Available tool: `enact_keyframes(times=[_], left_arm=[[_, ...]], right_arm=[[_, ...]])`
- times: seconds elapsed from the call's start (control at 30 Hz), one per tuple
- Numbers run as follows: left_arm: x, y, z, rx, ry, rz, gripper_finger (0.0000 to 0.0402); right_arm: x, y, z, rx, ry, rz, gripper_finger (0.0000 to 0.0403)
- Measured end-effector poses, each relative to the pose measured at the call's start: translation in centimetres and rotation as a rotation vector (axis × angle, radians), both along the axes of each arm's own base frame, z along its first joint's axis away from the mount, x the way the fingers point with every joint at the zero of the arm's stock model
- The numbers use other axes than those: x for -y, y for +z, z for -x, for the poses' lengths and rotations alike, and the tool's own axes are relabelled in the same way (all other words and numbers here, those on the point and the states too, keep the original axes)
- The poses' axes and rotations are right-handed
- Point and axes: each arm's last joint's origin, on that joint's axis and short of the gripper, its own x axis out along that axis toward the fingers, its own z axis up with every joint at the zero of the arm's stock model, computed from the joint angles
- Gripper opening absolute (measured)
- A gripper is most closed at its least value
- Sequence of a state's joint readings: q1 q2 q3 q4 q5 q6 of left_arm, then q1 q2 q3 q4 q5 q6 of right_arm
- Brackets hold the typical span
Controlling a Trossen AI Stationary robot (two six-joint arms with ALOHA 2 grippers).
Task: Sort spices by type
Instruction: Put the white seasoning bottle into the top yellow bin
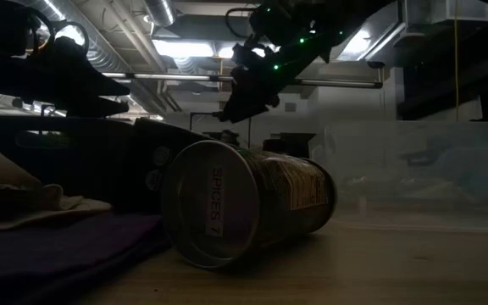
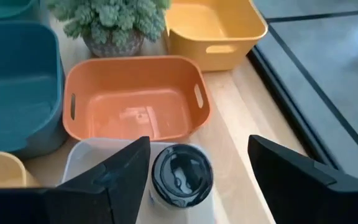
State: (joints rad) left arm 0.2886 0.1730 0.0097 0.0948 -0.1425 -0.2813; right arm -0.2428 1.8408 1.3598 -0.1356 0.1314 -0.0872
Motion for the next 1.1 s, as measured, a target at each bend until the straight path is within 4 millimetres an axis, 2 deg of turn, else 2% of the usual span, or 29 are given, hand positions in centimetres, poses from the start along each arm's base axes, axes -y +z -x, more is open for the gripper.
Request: enact_keyframes(times=[0.2,0.43,0.67,0.97,1.1], left_arm=[[0.0,0.2,0.0,0.012,-0.001,-0.013,0.0251],[0.1,1.7,0.0,0.111,-0.037,-0.089,0.0251],[0.6,5.0,0.3,0.115,-0.155,-0.143,0.0251],[1.2,10.0,2.4,-0.046,-0.169,-0.084,0.0251],[1.6,12.1,3.0,-0.119,-0.227,-0.022,0.0251]], right_arm=[[-0.2,1.7,0.8,0.028,0.001,0.007,0.0271],[-0.5,3.6,1.9,0.045,0.0,0.011,0.0271],[-0.6,4.3,2.2,0.064,0.0,0.016,0.0271],[-0.6,4.4,2.2,0.072,0.001,0.018,0.0271],[-0.5,4.3,2.2,0.068,0.001,0.017,0.0271]])
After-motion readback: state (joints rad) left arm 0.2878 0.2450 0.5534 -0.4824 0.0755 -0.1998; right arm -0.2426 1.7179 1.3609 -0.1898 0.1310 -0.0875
